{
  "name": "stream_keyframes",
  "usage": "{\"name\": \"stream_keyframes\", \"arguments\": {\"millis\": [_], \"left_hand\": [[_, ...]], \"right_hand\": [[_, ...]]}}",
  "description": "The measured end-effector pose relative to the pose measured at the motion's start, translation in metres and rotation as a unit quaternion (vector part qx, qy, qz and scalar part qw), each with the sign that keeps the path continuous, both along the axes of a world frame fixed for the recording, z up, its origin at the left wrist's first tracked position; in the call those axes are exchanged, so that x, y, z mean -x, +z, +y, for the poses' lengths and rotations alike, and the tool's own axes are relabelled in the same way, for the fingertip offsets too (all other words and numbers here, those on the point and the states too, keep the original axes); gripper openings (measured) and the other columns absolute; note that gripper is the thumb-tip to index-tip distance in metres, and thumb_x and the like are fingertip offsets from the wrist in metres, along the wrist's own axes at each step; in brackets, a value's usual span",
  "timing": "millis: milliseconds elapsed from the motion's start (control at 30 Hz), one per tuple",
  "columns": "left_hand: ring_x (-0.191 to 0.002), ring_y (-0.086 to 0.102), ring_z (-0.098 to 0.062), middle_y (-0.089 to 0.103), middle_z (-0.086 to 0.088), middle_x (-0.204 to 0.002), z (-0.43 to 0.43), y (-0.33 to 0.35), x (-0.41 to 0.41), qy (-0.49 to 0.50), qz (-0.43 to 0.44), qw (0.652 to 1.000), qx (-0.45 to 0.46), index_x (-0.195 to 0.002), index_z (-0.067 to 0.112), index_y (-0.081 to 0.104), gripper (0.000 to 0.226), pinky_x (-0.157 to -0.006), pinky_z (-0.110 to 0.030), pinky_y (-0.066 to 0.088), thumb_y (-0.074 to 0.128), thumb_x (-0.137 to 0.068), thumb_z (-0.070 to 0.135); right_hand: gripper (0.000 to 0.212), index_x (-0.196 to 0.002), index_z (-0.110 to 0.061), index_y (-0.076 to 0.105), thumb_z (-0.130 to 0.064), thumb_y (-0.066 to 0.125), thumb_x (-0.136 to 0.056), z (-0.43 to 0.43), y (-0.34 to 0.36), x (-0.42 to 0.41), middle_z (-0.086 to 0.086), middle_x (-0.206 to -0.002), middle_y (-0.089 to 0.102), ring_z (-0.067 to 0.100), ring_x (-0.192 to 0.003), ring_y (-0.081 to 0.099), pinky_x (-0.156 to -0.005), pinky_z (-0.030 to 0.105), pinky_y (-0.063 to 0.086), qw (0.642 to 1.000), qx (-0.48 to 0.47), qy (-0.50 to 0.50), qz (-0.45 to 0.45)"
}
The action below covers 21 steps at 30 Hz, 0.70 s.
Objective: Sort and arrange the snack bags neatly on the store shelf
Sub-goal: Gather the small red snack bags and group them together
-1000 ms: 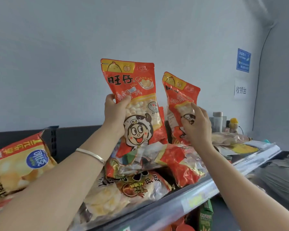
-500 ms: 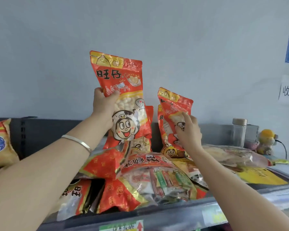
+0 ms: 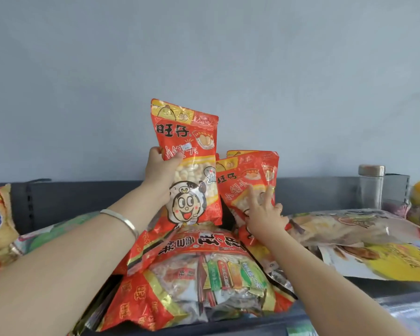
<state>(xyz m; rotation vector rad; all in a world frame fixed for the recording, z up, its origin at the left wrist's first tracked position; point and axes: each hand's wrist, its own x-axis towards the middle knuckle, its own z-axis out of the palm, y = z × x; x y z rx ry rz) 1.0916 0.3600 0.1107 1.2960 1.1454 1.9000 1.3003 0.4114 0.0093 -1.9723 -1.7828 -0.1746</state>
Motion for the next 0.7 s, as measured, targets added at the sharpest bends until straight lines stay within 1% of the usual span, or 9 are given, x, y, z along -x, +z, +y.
{"name": "stream_keyframes", "arguments": {"millis": [67, 167, 233, 367, 433, 500, 567, 633, 700], "left_hand": [[-0.101, 0.062, -0.026, 0.062, -0.004, -0.107, 0.004, -0.002, 0.000, -0.006, 0.002, 1.000, 0.006, -0.109, 0.020, 0.047, 0.025, -0.094, -0.049, 0.049, 0.062, -0.090, 0.019], [-0.100, 0.062, -0.026, 0.062, -0.005, -0.108, 0.008, -0.004, -0.001, -0.024, 0.003, 1.000, 0.012, -0.111, 0.018, 0.047, 0.025, -0.091, -0.047, 0.050, 0.062, -0.090, 0.018], [-0.096, 0.062, -0.024, 0.062, -0.005, -0.109, 0.008, -0.006, -0.002, -0.032, 0.007, 0.999, 0.014, -0.117, 0.015, 0.047, 0.030, -0.086, -0.042, 0.051, 0.061, -0.091, 0.018], [-0.091, 0.062, -0.021, 0.061, -0.004, -0.105, 0.006, -0.010, -0.004, -0.041, 0.006, 0.999, 0.027, -0.116, 0.016, 0.046, 0.029, -0.078, -0.038, 0.052, 0.060, -0.092, 0.017], [-0.084, 0.060, -0.018, 0.059, -0.002, -0.100, 0.004, -0.012, -0.004, -0.042, 0.002, 0.999, 0.034, -0.114, 0.016, 0.044, 0.026, -0.068, -0.033, 0.050, 0.058, -0.093, 0.018], [-0.084, 0.060, -0.018, 0.058, -0.002, -0.099, 0.002, -0.014, -0.004, -0.037, -0.014, 0.998, 0.044, -0.112, 0.018, 0.042, 0.022, -0.067, -0.034, 0.050, 0.056, -0.095, 0.020], [-0.096, 0.061, -0.024, 0.058, -0.004, -0.107, 0.000, -0.015, -0.006, -0.030, -0.032, 0.998, 0.051, -0.112, 0.019, 0.042, 0.022, -0.082, -0.045, 0.052, 0.054, -0.095, 0.022], [-0.104, 0.059, -0.027, 0.057, -0.005, -0.110, -0.004, -0.014, -0.008, -0.021, -0.044, 0.998, 0.045, -0.117, 0.018, 0.041, 0.025, -0.093, -0.050, 0.049, 0.053, -0.096, 0.024], [-0.103, 0.060, -0.026, 0.057, -0.004, -0.109, -0.008, -0.011, -0.013, -0.019, -0.057, 0.998, 0.026, -0.118, 0.017, 0.040, 0.025, -0.093, -0.049, 0.049, 0.051, -0.097, 0.024]], "right_hand": [[0.094, -0.148, -0.040, -0.018, -0.025, 0.057, -0.093, -0.002, 0.000, -0.005, 0.011, -0.158, -0.022, 0.047, -0.139, 0.023, -0.103, 0.061, 0.035, 0.999, -0.008, -0.040, 0.003], [0.097, -0.147, -0.041, -0.022, -0.059, 0.053, -0.088, -0.001, -0.008, -0.009, 0.011, -0.159, -0.018, 0.047, -0.133, 0.031, -0.100, 0.057, 0.038, 0.999, 0.002, -0.035, 0.002], [0.104, -0.146, -0.042, -0.022, -0.071, 0.052, -0.081, 0.002, -0.010, -0.011, 0.010, -0.158, -0.021, 0.050, -0.135, 0.026, -0.103, 0.057, 0.034, 0.999, 0.032, -0.001, 0.012], [0.101, -0.148, -0.043, -0.017, -0.067, 0.056, -0.082, 0.006, 0.003, -0.015, 0.010, -0.157, -0.025, 0.051, -0.142, 0.000, -0.113, 0.062, 0.017, 0.989, 0.095, 0.052, 0.104], [0.085, -0.152, -0.038, 0.003, -0.060, 0.053, -0.086, 0.000, 0.016, -0.010, 0.011, -0.160, -0.013, 0.044, -0.145, -0.004, -0.114, 0.063, 0.012, 0.991, 0.047, 0.049, 0.119], [0.065, -0.150, -0.028, 0.027, -0.050, 0.050, -0.093, -0.014, 0.033, 0.000, 0.010, -0.161, 0.006, 0.036, -0.145, 0.013, -0.114, 0.054, 0.021, 0.981, -0.062, 0.075, 0.165], [0.059, -0.147, -0.022, 0.036, -0.047, 0.049, -0.095, -0.030, 0.051, 0.014, 0.010, -0.156, 0.023, 0.028, -0.138, 0.034, -0.109, 0.043, 0.033, 0.944, -0.115, 0.178, 0.254], [0.065, -0.149, -0.026, 0.030, -0.050, 0.053, -0.093, -0.045, 0.062, 0.030, 0.008, -0.153, 0.028, 0.024, -0.133, 0.042, -0.109, 0.042, 0.036, 0.910, -0.096, 0.290, 0.280], [0.078, -0.151, -0.033, 0.018, -0.052, 0.059, -0.088, -0.056, 0.065, 0.043, 0.002, -0.155, 0.025, 0.018, -0.129, 0.043, -0.108, 0.041, 0.036, 0.896, -0.059, 0.357, 0.257]]}}
